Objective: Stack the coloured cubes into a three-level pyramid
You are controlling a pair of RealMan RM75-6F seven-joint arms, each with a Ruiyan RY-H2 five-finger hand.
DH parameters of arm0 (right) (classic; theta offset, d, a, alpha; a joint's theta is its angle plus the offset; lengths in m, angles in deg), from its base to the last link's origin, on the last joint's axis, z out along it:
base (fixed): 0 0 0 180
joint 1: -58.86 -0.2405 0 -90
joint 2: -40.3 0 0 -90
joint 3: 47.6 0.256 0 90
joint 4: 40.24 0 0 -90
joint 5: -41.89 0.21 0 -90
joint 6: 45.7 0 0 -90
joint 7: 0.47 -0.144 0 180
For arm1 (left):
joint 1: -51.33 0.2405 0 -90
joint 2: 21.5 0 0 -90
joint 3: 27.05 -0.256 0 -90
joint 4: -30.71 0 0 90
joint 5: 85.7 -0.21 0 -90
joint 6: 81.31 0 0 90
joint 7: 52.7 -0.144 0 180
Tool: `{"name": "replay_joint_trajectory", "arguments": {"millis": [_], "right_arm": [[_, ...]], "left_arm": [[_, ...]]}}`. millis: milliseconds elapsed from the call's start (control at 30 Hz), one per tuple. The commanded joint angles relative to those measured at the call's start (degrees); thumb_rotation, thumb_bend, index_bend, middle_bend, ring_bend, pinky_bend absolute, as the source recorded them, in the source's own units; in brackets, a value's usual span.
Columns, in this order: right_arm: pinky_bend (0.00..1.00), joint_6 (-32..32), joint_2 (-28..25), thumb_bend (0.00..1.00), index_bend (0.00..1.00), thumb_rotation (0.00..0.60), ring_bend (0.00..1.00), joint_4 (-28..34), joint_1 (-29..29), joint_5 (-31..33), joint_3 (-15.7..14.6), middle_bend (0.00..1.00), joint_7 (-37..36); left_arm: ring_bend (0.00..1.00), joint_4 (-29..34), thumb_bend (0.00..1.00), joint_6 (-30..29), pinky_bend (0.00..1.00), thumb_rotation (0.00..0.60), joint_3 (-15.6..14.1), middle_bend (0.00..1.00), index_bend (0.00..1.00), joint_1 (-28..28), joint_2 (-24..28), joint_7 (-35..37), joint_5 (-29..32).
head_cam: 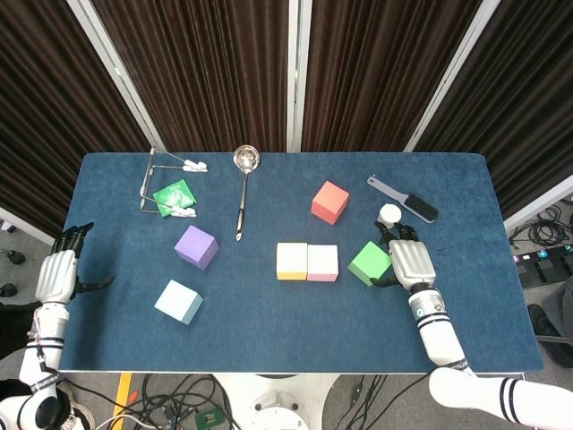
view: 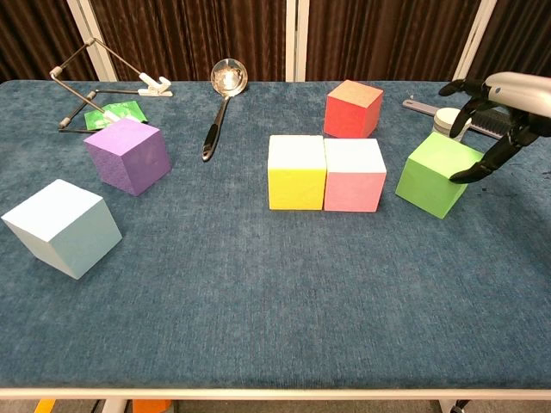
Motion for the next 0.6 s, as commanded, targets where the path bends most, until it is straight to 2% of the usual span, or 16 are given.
{"name": "replay_joint_trajectory", "arguments": {"millis": [33,400,600], "right_arm": [[0.00,1.08,-0.70,0.02,0.00,0.600,0.00,1.35,0.45,0.08,0.21,0.29,0.50],[0.00,2.84,2.52,0.00,0.00,0.600,0.00,0.24,0.59,1.30,-0.03,0.25,2.41],[0.00,4.22,4.57,0.01,0.00,0.600,0.00,-1.10,0.41,2.34,0.57,0.27,3.89]], "left_arm": [[0.00,0.12,0.10,-0.05,0.06,0.600,-0.01,0.09,0.09,0.01,0.04,-0.07,-0.02],[0.00,-0.53,0.10,0.17,0.06,0.600,-0.26,0.09,0.09,0.23,-0.15,0.21,0.14],[0.00,-1.32,0.10,0.58,0.06,0.600,-0.52,0.09,0.09,0.16,-0.50,0.64,-0.03]]}}
